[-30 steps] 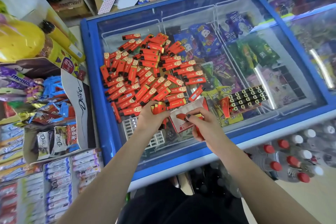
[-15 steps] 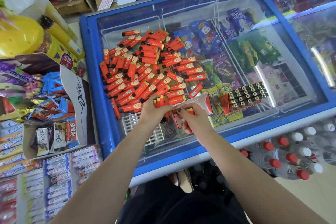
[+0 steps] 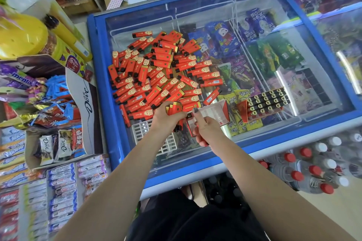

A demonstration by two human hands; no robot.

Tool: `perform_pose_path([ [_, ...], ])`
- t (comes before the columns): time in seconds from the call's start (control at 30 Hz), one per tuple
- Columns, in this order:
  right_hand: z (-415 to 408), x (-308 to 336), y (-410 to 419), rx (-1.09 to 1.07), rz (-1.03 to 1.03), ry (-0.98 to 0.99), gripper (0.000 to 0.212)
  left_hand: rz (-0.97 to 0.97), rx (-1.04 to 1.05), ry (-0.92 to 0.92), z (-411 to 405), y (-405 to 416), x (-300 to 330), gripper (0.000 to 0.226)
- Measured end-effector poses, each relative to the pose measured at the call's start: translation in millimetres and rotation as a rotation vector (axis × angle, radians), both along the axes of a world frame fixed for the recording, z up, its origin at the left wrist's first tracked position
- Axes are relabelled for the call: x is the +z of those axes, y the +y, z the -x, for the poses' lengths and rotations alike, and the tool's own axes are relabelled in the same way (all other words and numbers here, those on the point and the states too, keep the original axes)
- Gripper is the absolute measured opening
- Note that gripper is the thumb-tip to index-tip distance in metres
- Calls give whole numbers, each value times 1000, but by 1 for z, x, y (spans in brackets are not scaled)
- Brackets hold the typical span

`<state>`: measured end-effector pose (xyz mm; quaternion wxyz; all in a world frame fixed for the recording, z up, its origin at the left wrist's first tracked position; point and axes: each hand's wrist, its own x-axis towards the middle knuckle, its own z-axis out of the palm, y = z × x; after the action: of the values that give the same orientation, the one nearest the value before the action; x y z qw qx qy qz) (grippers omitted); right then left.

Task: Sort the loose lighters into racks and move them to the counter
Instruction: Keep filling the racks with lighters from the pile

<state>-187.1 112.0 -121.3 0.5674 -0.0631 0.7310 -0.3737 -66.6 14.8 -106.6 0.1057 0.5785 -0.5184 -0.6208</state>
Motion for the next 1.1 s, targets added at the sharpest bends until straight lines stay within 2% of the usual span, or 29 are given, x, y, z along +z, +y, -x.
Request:
perform_pose_path([
  [0.07, 4, 2, 7, -103, 59, -108, 47, 15, -11, -10, 0, 0, 0, 37],
  [0.17, 16, 6, 19, -358, 162, -369, 22, 27, -34, -8, 2, 1, 2, 40],
  [0.27, 25, 5, 27, -441, 186, -461, 22, 51, -61, -32, 3, 4, 2, 48],
  [0.4, 28, 9, 37, -262, 221, -273, 29, 82, -70, -35, 4, 6, 4, 46],
  [0.6, 30, 15, 35, -118, 189, 39, 12, 76, -107, -40, 5, 3, 10, 48],
  [0.67, 31, 14, 31, -76, 177, 133, 19, 80, -112, -40, 5, 3, 9, 48],
  [0.77, 30, 14, 26, 47, 166, 276, 14, 77, -115, -44, 4, 3, 8, 50],
  [0.87, 27, 15, 22, 145, 149, 456, 25, 81, -120, -44, 4, 3, 7, 52],
  [0.93, 26, 17, 20, 172, 158, 575, 24, 82, -123, -41, 3, 2, 7, 53],
  [1.0, 24, 17, 20, 171, 191, 631, 25, 80, -121, -38, 3, 2, 6, 51],
  [1.1, 20, 18, 18, 126, 236, 590, 29, 80, -119, -39, 4, 3, 6, 47],
])
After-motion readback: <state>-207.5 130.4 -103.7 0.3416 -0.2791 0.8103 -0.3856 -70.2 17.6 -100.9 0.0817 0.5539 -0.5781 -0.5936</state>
